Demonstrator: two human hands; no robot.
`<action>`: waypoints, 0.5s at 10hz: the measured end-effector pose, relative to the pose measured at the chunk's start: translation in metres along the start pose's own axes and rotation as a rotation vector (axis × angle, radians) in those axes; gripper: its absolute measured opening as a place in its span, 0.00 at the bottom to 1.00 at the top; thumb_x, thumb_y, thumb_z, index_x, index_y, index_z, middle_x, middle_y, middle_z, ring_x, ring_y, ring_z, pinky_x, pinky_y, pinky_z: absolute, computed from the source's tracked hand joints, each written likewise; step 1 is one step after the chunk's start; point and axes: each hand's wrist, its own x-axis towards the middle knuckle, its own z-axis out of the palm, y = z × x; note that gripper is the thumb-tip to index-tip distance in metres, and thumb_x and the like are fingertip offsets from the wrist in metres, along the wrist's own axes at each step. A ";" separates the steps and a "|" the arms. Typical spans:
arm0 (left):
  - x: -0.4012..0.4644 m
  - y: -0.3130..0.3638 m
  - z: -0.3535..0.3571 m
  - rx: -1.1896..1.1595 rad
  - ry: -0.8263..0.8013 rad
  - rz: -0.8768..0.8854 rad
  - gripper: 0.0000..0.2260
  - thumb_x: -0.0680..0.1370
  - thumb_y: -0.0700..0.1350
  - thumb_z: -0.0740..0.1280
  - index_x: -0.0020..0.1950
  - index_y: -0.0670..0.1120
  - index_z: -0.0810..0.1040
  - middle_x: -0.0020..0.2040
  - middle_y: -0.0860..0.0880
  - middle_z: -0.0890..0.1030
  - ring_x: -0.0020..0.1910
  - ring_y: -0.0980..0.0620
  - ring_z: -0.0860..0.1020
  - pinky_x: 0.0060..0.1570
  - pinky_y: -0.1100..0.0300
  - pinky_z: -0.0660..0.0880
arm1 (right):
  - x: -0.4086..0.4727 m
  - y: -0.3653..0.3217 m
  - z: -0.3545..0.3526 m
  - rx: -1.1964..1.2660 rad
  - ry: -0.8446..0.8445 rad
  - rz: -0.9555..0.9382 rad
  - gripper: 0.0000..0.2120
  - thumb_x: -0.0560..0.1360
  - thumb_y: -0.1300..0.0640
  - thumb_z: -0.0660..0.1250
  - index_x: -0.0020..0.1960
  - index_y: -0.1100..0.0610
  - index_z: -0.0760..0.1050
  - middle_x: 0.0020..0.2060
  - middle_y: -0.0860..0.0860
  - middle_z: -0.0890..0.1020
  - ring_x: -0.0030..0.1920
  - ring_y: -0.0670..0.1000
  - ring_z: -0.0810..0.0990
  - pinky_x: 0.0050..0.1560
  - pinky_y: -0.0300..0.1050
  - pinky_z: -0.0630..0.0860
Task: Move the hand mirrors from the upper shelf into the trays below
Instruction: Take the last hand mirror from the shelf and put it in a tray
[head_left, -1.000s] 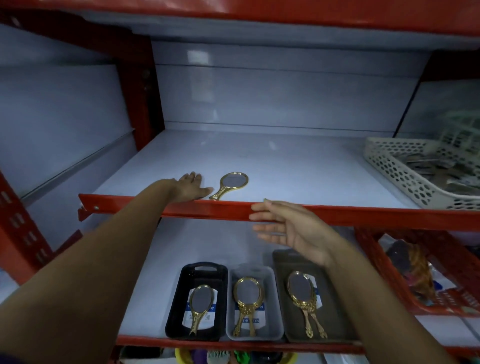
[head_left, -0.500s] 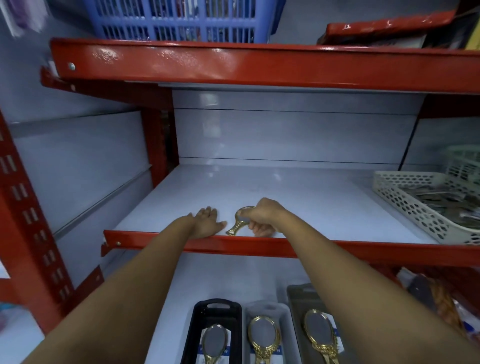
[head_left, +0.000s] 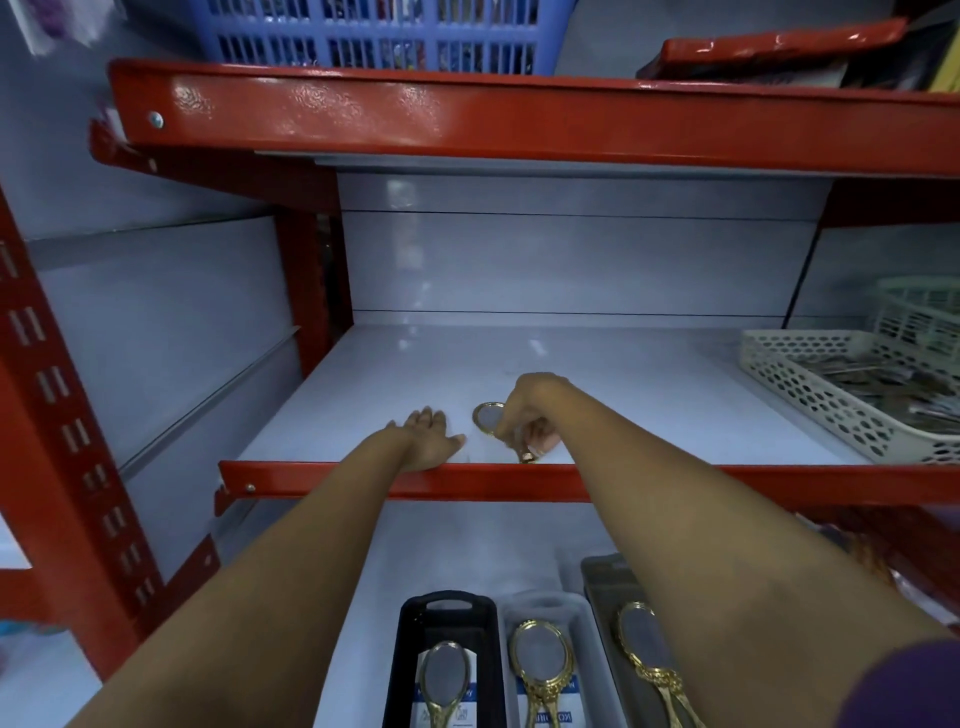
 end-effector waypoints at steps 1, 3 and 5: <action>-0.001 0.000 0.001 -0.003 0.008 0.007 0.31 0.81 0.58 0.44 0.78 0.43 0.41 0.79 0.44 0.41 0.79 0.46 0.42 0.76 0.45 0.43 | 0.004 0.014 -0.003 0.098 -0.150 0.071 0.14 0.72 0.59 0.66 0.28 0.62 0.78 0.24 0.52 0.79 0.36 0.49 0.75 0.51 0.39 0.75; -0.001 -0.001 0.001 -0.016 0.007 0.018 0.31 0.81 0.58 0.44 0.78 0.43 0.41 0.79 0.44 0.41 0.79 0.46 0.41 0.76 0.45 0.43 | 0.005 0.028 -0.002 0.141 -0.142 0.072 0.09 0.73 0.59 0.65 0.36 0.62 0.74 0.31 0.52 0.76 0.30 0.47 0.73 0.33 0.37 0.74; -0.002 -0.001 0.000 -0.021 0.003 0.015 0.31 0.81 0.58 0.44 0.78 0.43 0.41 0.79 0.44 0.40 0.79 0.47 0.41 0.76 0.46 0.42 | 0.011 0.033 -0.005 0.180 -0.156 0.073 0.08 0.73 0.59 0.67 0.37 0.60 0.74 0.31 0.52 0.78 0.30 0.46 0.76 0.32 0.35 0.77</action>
